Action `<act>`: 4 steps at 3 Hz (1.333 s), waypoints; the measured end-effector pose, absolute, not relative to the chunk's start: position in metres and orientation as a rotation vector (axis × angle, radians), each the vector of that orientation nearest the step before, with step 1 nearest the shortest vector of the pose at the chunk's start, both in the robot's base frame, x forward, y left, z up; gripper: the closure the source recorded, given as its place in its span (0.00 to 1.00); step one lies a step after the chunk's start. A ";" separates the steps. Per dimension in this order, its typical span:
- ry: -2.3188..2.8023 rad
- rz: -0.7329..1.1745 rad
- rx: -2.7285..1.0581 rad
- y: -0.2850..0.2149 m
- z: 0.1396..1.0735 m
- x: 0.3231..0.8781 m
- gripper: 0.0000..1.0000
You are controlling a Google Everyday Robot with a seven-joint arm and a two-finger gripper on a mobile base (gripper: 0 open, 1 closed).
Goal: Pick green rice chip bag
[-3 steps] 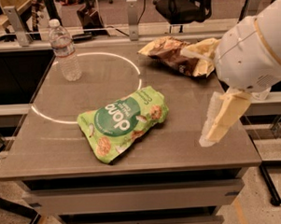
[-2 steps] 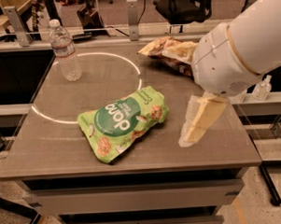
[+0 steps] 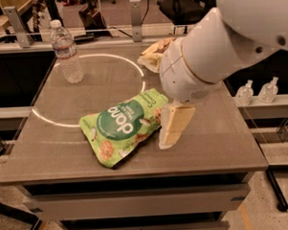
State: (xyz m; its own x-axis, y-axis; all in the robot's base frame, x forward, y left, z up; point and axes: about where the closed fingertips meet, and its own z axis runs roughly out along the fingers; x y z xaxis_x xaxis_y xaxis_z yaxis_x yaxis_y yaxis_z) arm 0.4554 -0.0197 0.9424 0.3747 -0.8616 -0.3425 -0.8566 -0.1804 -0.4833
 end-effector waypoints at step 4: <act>1.367 0.100 -2.165 -0.009 0.911 0.505 0.00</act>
Offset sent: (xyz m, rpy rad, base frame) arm 0.0302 0.0053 -0.0297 -0.0050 0.0601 0.1163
